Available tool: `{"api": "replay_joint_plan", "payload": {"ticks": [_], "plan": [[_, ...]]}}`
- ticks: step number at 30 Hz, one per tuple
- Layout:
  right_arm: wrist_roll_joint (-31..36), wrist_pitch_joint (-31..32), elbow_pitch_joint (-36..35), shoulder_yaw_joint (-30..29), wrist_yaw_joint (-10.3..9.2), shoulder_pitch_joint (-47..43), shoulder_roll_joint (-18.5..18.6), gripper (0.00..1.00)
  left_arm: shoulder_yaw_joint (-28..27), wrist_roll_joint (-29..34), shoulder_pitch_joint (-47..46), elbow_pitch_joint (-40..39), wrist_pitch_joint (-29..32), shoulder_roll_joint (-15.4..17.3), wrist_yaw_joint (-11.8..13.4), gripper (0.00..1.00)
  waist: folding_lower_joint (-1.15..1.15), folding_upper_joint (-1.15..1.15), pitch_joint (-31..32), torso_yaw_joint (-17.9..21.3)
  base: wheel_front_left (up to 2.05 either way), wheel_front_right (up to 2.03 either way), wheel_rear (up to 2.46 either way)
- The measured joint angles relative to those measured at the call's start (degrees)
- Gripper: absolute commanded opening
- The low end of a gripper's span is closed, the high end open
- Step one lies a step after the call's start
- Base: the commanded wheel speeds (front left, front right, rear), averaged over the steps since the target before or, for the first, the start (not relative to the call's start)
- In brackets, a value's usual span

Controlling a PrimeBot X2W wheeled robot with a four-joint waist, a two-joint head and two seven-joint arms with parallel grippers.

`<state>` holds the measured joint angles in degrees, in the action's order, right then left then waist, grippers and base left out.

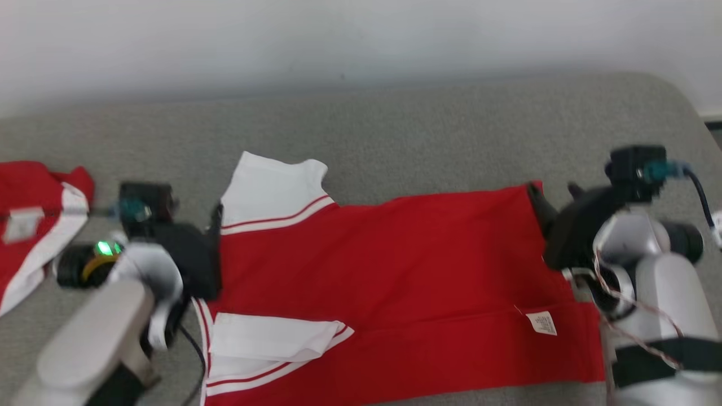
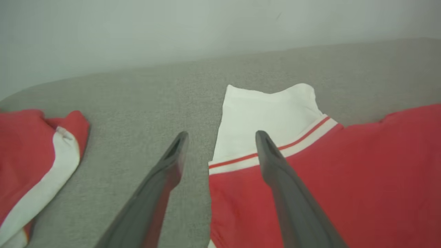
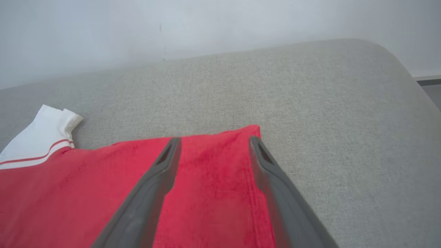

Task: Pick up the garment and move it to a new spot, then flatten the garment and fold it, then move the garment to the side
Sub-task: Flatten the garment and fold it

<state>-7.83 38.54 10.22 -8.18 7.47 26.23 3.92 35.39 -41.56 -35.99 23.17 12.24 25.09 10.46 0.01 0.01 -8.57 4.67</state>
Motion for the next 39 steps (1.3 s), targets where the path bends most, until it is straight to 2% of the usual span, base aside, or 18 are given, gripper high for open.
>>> {"api": "replay_joint_plan", "payload": {"ticks": [5, 11, 23, 24, 26, 27, 28, 30, 34, 39], "plan": [[-1.07, -4.01, 6.62, 4.23, 0.0, 10.48, -0.36, 1.0, -0.1, 1.14, -11.07, 9.31, 2.32, -0.07, -2.94, 1.0, 0.02, 0.0, -4.91, 2.36, 0.0, 0.0, 0.0], [-2.4, -7.55, 12.14, 9.24, 0.0, 16.35, -0.73, 1.0, 1.37, 3.44, -19.55, 17.61, 4.28, 0.21, -5.46, 1.0, 0.02, 0.01, -10.37, 5.85, 0.0, 0.0, 0.0], [-3.42, -10.58, 16.53, 10.44, 0.0, 18.66, 0.15, 1.0, 1.12, 3.57, -26.61, 27.2, 6.25, 0.29, -5.37, 1.0, 0.0, 0.0, -16.84, 11.08, 0.0, 0.0, 0.0], [-3.43, -10.63, 16.71, 10.47, 0.0, 18.66, 0.2, 1.0, 1.15, 3.57, -26.73, 27.51, 6.39, 0.29, -5.36, 0.95, 0.0, 0.0, -17.05, 11.21, 0.0, 0.0, 0.0], [-3.42, -10.81, 16.96, 10.59, 0.0, 18.67, 0.36, 1.0, 1.0, 3.25, -27.36, 28.2, 6.51, 0.18, -5.46, 0.72, -0.01, 0.0, -17.34, 11.29, 0.0, 0.0, 0.0], [-3.42, -10.81, 17.11, 10.7, 0.0, 18.69, 0.42, 1.0, 1.04, 3.25, -27.61, 28.49, 6.68, 0.08, -5.52, 0.49, -0.01, 0.0, -17.39, 11.24, 0.0, 0.0, 0.0], [-3.37, -10.78, 17.27, 10.8, 0.0, 18.73, 0.44, 1.0, 1.07, 3.2, -27.74, 28.84, 6.81, -0.04, -5.55, 0.39, -0.01, 0.0, -17.43, 11.18, 0.0, 0.0, 0.0], [-3.14, -10.48, 17.55, 10.9, 0.0, 19.37, 0.46, 1.0, 0.93, 2.83, -28.0, 29.34, 7.0, -0.18, -5.78, 0.0, -0.01, -0.01, -17.57, 11.1, 0.0, 0.0, 0.0], [-2.1, -8.89, 17.61, 10.9, 0.0, 20.85, 0.93, 1.0, 0.77, 2.13, -28.92, 30.2, 7.93, -0.54, -6.45, 0.0, -0.01, -0.01, -18.05, 10.84, 0.0, 0.0, 0.0], [0.13, -3.54, 18.25, 9.15, 0.0, 22.37, 2.52, 1.0, 0.21, 0.86, -29.56, 30.03, 8.7, -1.27, -6.88, 0.0, -0.01, 0.0, -18.35, 10.15, 0.0, 0.0, 0.0]]}}
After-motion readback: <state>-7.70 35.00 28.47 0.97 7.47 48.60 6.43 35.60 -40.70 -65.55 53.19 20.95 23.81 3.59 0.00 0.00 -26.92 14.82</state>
